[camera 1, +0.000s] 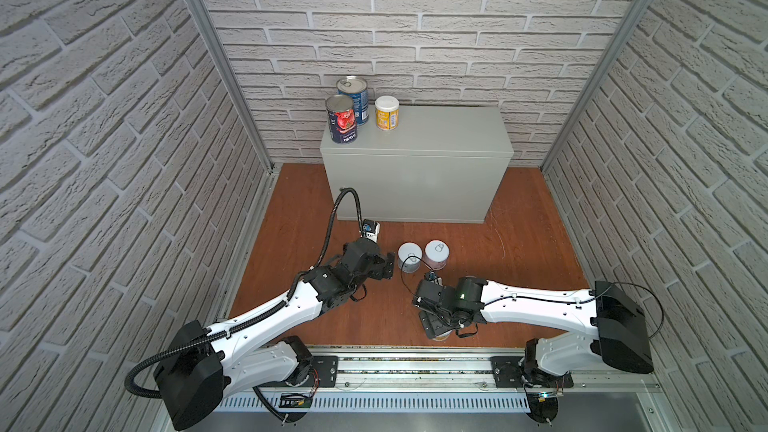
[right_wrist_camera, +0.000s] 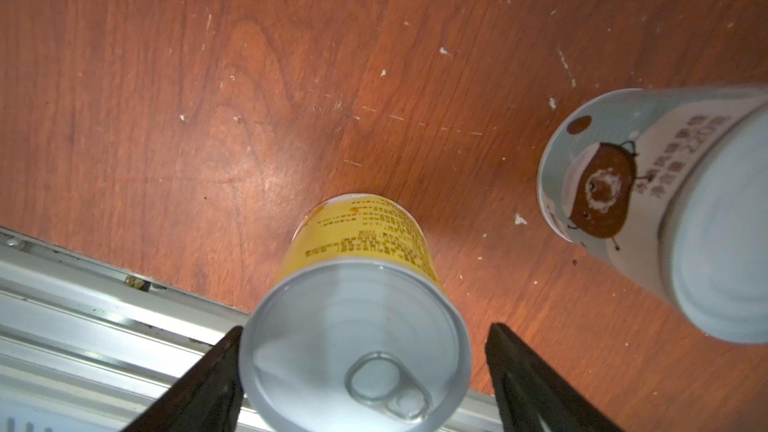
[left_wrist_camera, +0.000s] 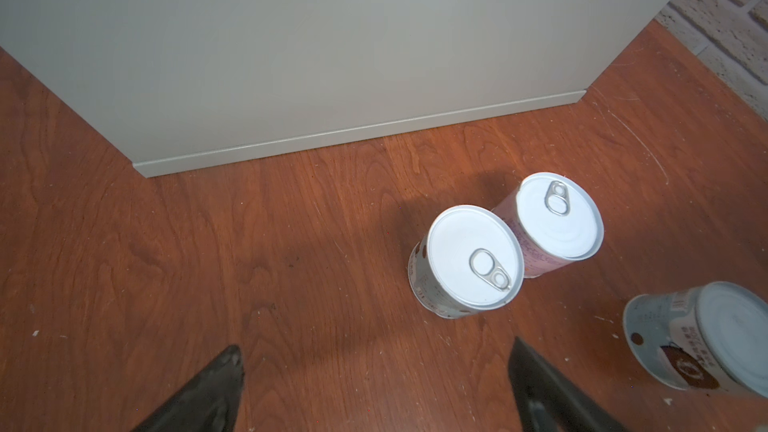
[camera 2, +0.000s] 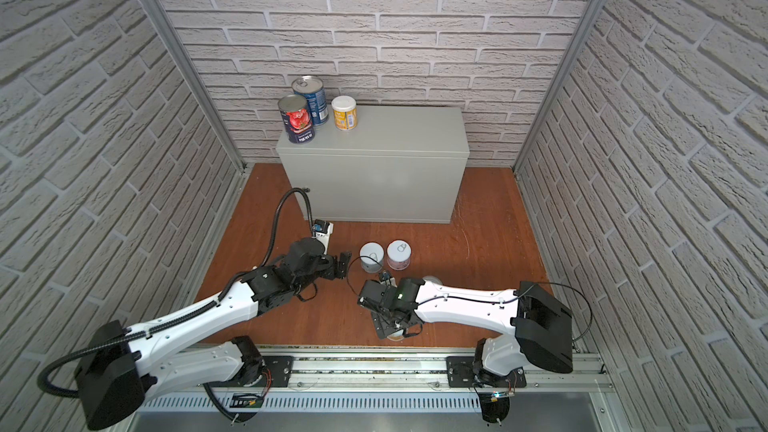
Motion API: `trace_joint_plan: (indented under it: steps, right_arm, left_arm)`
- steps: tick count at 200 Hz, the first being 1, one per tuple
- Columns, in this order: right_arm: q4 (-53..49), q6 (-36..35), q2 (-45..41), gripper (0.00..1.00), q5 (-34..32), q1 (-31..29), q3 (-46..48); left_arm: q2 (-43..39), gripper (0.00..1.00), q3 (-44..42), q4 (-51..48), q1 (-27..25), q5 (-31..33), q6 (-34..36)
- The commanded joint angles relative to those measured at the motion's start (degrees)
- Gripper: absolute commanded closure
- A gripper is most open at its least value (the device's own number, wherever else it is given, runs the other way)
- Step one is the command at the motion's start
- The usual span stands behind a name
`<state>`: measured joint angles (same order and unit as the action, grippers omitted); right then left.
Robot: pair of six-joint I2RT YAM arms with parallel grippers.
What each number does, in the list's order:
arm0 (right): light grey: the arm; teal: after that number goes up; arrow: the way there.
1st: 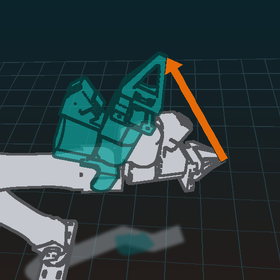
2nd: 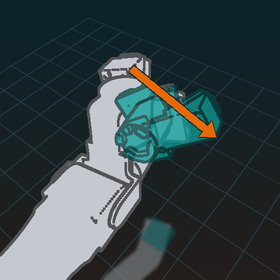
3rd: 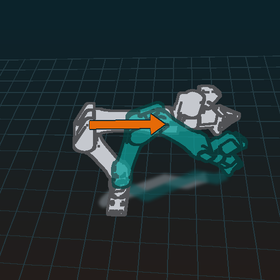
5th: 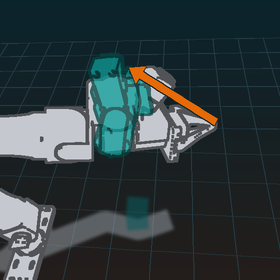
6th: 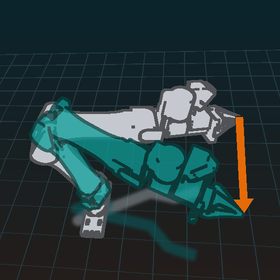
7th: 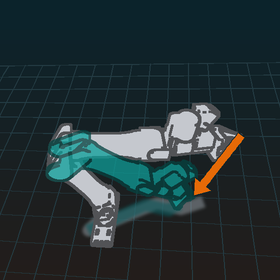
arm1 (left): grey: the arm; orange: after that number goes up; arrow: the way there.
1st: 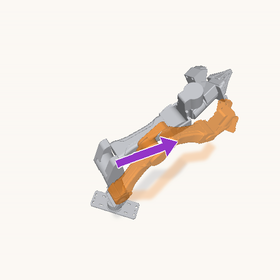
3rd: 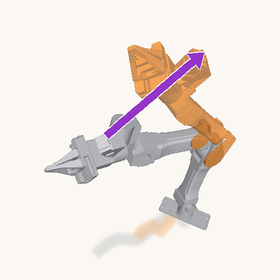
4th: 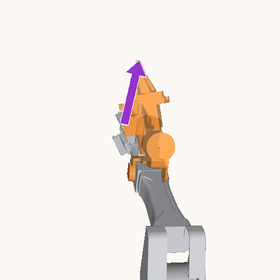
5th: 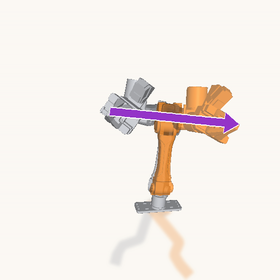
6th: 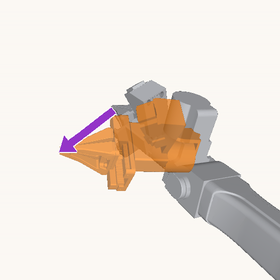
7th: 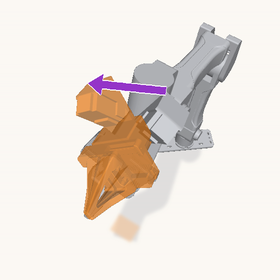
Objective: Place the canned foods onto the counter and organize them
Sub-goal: 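Lower the right gripper over the yellow-labelled can and close it, then lift the yellow-labelled can with the right gripper toward the left gripper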
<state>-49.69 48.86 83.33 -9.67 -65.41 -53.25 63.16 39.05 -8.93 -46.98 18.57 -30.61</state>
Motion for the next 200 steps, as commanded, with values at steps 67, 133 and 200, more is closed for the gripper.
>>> trace_joint_plan:
  steps: [67,133,200]
  right_arm:
    - [1.2,-1.0,2.0,0.29,-0.4,1.4,0.4]
    - [5.1,-1.0,-3.2,0.33,0.9,4.8,1.3]
    - [8.6,-3.8,-9.4,0.35,5.2,10.2,1.3]
  left_arm:
    - [1.9,0.02,1.5,3.4,0.2,2.7,2.9]
    - [1.1,0.02,-0.7,5.9,0.2,2.7,3.0]
    - [-3.7,0.02,-4.8,10.1,0.2,2.6,4.4]
